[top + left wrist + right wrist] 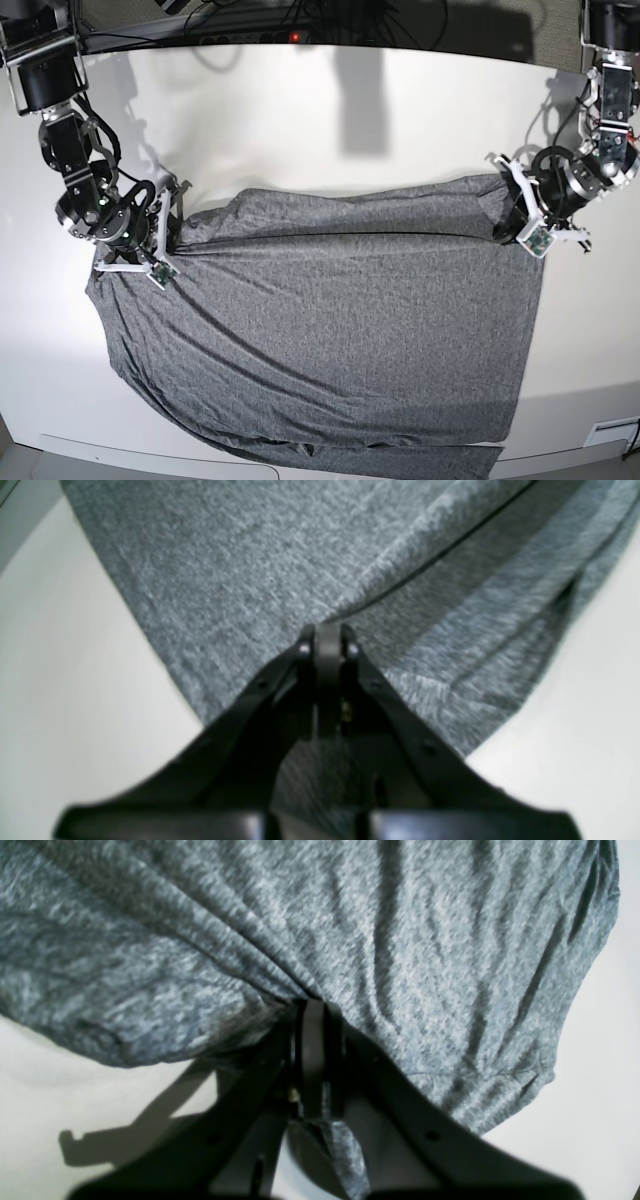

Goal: Fold the T-shirt properly

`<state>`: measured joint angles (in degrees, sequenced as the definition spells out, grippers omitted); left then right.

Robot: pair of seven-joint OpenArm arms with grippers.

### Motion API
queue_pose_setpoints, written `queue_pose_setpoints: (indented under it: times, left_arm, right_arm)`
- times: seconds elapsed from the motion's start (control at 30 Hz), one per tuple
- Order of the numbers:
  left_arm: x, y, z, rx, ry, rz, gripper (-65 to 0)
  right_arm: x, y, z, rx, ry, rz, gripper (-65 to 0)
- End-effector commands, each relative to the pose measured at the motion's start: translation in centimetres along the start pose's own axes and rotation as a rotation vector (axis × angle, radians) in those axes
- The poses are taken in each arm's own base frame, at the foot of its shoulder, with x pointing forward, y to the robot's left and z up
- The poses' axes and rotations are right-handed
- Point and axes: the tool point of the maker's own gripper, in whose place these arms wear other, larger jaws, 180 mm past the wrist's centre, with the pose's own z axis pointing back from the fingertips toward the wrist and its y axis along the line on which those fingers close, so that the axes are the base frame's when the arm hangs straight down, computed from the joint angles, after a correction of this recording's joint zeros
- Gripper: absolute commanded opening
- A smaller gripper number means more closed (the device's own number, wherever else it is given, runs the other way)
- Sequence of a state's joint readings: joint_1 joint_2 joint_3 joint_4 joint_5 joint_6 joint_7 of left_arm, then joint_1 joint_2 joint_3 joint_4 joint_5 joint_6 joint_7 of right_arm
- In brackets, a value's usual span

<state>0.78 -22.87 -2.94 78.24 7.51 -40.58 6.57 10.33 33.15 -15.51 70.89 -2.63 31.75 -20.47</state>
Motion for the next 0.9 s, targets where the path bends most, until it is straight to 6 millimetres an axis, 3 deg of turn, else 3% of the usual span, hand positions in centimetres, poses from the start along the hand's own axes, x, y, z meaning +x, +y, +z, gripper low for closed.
queue_pose_setpoints:
  times: [0.0, 0.2, 0.5, 0.57, 0.63, 0.73, 0.87]
  left_arm:
    - [1.8, 1.7, 0.2, 0.035, -0.046, -0.028, -65.0]
    - [3.3, 3.1, -0.1, 0.058, -0.064, -0.047, -65.0]
    - [2.2, 3.2, -0.1, 0.058, -0.023, -0.040, -65.0]
    - [2.3, 3.6, -0.1, 0.065, -0.016, -0.058, -52.2]
    - [1.9, 4.6, 0.0, 0.110, 0.019, -0.096, -45.3]
    - [1.5, 7.0, 0.8, 0.218, 0.042, -0.109, -45.2]
    - [0.8, 8.0, 1.5, 0.231, 0.080, -0.130, -45.2]
  right_arm:
    - [1.1, -2.0, 0.5, -0.045, -0.033, 0.004, -65.0]
    - [1.3, -2.1, 0.5, -0.049, -0.042, 0.009, -65.0]
    - [2.4, -2.8, 0.6, -0.059, -0.065, 0.000, -65.0]
    - [2.8, -3.1, 0.6, -0.061, -0.080, -0.017, -49.4]
    - [2.9, -3.7, 0.7, -0.093, -0.084, -0.036, -41.1]
    - [2.9, -4.5, 0.8, -0.138, -0.083, -0.059, -40.9]
    - [2.9, -4.6, 0.8, -0.142, -0.083, -0.059, -40.9]
